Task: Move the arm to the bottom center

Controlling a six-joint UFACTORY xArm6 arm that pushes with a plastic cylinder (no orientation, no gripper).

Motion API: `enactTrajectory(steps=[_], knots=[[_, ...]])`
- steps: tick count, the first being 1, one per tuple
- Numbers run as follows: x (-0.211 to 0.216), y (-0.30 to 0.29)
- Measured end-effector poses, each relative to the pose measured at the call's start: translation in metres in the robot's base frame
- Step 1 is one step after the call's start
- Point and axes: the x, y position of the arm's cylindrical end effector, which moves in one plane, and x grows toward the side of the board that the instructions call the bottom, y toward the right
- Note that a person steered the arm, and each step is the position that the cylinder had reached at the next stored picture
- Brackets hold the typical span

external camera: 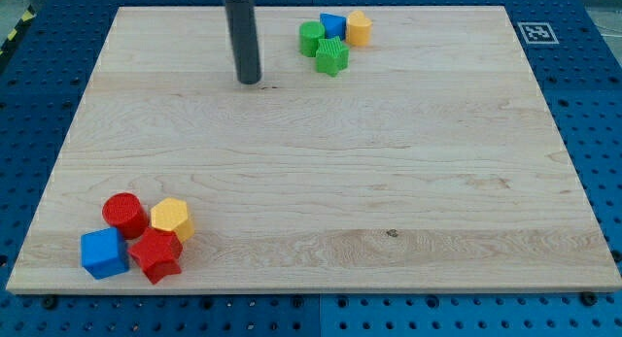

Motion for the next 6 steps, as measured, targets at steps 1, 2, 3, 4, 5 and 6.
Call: enactTrajectory(steps=[1, 2, 3, 4, 5, 6], knots=[[0.017, -0.012], [0.053, 0.002], [0.093, 0.038], [0.133, 0.057], [0.182, 0.062], [0.232, 0.063]])
